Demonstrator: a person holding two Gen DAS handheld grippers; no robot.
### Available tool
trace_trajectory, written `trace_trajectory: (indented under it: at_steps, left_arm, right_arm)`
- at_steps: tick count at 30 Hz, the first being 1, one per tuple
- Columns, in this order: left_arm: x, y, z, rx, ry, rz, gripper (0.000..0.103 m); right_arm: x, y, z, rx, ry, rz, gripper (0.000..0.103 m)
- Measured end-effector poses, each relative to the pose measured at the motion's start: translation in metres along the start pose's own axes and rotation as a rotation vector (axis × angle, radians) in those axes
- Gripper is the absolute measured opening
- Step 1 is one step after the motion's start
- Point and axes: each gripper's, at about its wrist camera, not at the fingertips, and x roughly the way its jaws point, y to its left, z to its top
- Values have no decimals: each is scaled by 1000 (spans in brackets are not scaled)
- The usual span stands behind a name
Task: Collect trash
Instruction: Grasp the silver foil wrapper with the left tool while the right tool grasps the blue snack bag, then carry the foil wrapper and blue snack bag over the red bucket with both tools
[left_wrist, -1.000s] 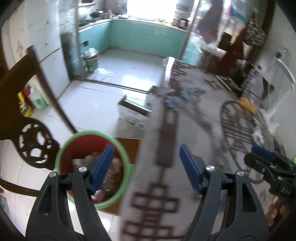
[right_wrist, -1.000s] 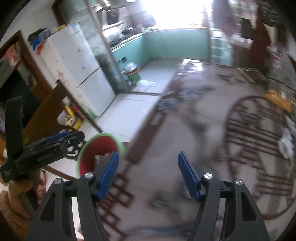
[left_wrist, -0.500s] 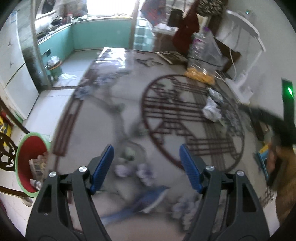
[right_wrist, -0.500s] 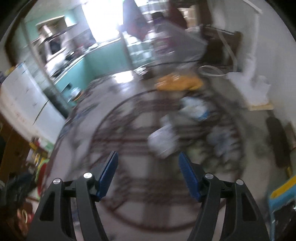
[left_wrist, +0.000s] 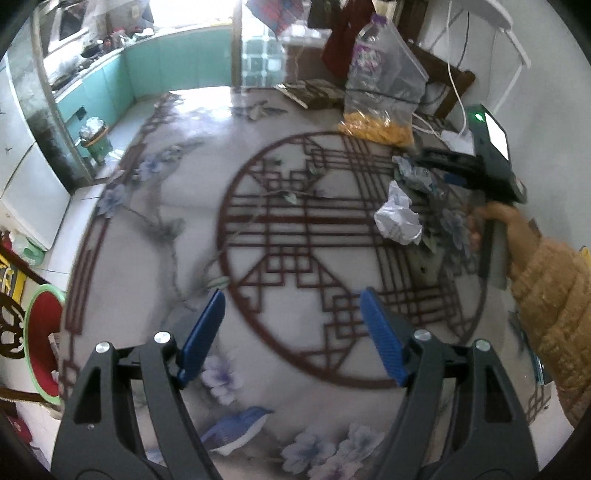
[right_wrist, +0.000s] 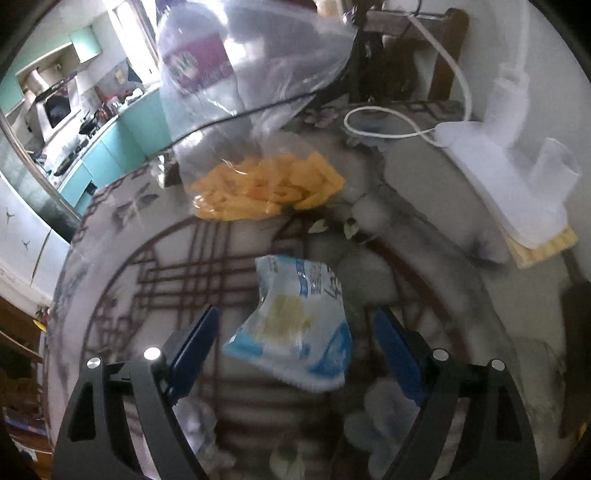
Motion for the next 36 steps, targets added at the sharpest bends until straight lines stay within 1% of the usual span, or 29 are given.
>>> trace_trajectory:
  at_steps: [3,4,5,6,7,8,10,12,13,17,21,22,23,24,28,32,36]
  left_arm:
    - [17,-17,11,43,18,-12,73]
    - [25,-26,18,67,22,-21,73]
    - [31,-32,23,82,25,-29,73]
    - [37,-38,28,100,27,-40,73]
    - [46,-47,36,125,29,-55,73]
    - [52,-55,41,142,27,-66,73]
    - [67,-69,54,170,27,-94,73]
    - [83,-83,65,193,31,-125,74]
    - [94,-92,71,211,36,-128,75]
    - [129,-113,82,242,68,-150,75]
    - [155,-120,84,240,113,-154,74]
    - [161,-121,82,234,135,-153,67]
    - [165,-120,81,226,154,-159,57]
    - [166,-119,79,218,160,-162,57]
    - [153,-114,76,216,151,-158,56]
    - [111,-100,77,184,77,-133,56]
    - [67,-86,74,153,8,-106,56]
  right_arm:
    - [13,0,-1,-27,25,-2,77]
    - [17,0,-3,-41,38,-17,68]
    - [20,-2,-6,-48,45,-19,63]
    - [20,-3,-8,-45,35,-12,63]
    - [17,-6,-9,-43,17,-10,58]
    - [17,-6,-10,-45,7,-9,44]
    - [9,-12,-11,-41,-12,10,33]
    - [0,-21,-11,-19,-29,40,28]
    - [-4,-26,-12,-7,-38,49,26]
    - [-27,-41,-20,41,-79,70,26]
    - [-41,-51,-31,59,-76,59,26]
    - [-44,-52,-34,60,-74,54,26]
    - [-48,-52,-38,60,-72,49,26]
    - [-51,-52,-41,60,-72,46,26]
    - [-67,-41,-52,48,-73,49,26]
    - [-91,-19,-61,30,-91,65,26]
    - [-125,10,-71,17,-131,120,26]
